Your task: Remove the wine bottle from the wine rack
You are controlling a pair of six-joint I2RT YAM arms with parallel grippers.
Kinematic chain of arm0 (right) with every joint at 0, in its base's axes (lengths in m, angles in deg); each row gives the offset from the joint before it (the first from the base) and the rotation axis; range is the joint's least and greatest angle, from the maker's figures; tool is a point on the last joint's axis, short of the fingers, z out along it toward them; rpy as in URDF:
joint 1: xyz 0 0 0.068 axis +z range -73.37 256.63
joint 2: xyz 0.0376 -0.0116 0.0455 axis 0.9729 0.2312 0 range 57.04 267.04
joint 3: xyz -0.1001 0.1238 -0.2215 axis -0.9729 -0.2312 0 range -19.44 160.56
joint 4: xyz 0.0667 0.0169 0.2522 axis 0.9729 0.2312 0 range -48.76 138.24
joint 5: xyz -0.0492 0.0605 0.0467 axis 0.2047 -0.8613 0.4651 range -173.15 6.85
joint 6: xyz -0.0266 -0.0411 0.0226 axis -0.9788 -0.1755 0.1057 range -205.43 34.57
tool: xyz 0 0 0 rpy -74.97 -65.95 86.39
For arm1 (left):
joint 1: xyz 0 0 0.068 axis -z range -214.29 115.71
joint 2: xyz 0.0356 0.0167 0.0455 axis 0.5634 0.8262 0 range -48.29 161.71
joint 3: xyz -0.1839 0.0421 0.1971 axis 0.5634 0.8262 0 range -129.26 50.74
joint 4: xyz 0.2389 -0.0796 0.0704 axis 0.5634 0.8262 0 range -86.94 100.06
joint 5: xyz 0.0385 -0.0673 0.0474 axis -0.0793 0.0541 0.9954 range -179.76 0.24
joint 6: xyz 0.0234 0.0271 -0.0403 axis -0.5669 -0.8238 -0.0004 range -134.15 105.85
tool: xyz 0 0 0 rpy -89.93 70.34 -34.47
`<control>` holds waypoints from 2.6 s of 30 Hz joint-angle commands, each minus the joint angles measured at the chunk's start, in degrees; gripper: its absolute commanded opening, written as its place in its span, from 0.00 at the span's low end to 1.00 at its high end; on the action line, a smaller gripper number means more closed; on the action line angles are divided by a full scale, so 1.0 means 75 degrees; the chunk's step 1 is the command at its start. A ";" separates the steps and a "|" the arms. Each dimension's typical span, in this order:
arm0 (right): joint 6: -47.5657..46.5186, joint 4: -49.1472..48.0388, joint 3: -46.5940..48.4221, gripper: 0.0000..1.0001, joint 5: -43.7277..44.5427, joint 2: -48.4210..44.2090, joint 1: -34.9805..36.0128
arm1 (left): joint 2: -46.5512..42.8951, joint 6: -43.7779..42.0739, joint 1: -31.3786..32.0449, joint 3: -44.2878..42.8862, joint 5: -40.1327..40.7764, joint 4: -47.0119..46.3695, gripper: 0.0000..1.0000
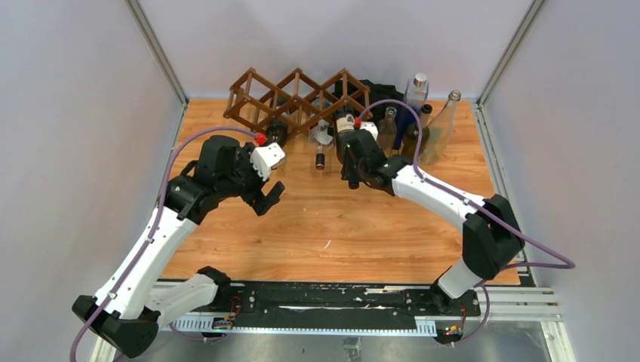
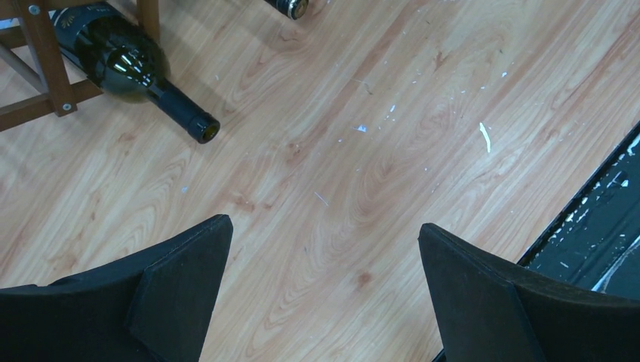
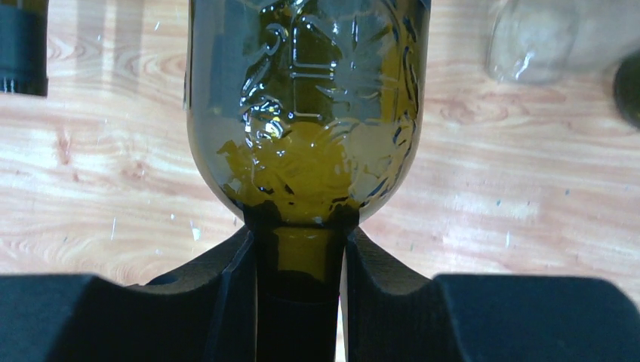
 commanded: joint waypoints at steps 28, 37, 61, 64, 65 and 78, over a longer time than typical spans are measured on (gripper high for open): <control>-0.0399 0.1363 -0.1362 0.00 -0.4020 -0.4271 0.0839 | -0.1281 -0.5482 0.0011 0.1104 -0.1845 -0.0785 1.00; -0.0871 0.1827 -0.0018 0.00 -0.4914 -0.3032 0.1512 | -0.2806 -0.7051 0.0197 0.2875 -0.1864 -0.2120 1.00; -0.1209 0.2007 0.1641 0.00 -0.5407 -0.1520 0.3025 | -0.3036 -0.8617 0.0296 0.4185 -0.0704 -0.3597 1.00; -0.1335 0.2125 0.1724 0.00 -0.5457 -0.1487 0.3144 | -0.3028 -0.8610 0.0296 0.4233 -0.0594 -0.3677 0.96; -0.1373 0.2182 0.1757 0.00 -0.5460 -0.1465 0.3171 | -0.3044 -0.8612 0.0296 0.4242 -0.0580 -0.3676 0.92; -0.1455 0.2432 0.1863 0.83 -0.3789 -0.1915 0.3134 | -0.3409 -0.7204 0.0296 0.4354 -0.0836 -0.4884 0.00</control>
